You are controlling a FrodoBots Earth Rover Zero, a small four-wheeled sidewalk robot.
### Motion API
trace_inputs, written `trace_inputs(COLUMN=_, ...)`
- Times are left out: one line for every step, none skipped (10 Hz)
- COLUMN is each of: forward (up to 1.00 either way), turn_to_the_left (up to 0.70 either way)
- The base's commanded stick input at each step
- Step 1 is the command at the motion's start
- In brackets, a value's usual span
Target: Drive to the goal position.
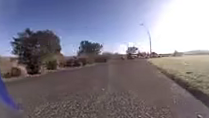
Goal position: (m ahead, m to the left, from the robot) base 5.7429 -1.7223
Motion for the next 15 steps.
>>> trace_inputs(forward=0.70, turn_to_the_left=-0.35)
trace_inputs(forward=0.70, turn_to_the_left=-0.35)
trace_inputs(forward=0.70, turn_to_the_left=-0.35)
trace_inputs(forward=0.70, turn_to_the_left=-0.35)
trace_inputs(forward=0.70, turn_to_the_left=-0.35)
trace_inputs(forward=0.70, turn_to_the_left=-0.35)
trace_inputs(forward=0.70, turn_to_the_left=-0.31)
trace_inputs(forward=0.70, turn_to_the_left=-0.24)
trace_inputs(forward=0.70, turn_to_the_left=-0.16)
trace_inputs(forward=0.70, turn_to_the_left=-0.09)
trace_inputs(forward=0.70, turn_to_the_left=-0.02)
trace_inputs(forward=0.70, turn_to_the_left=0.00)
trace_inputs(forward=0.70, turn_to_the_left=0.00)
trace_inputs(forward=0.70, turn_to_the_left=0.00)
trace_inputs(forward=0.70, turn_to_the_left=0.00)
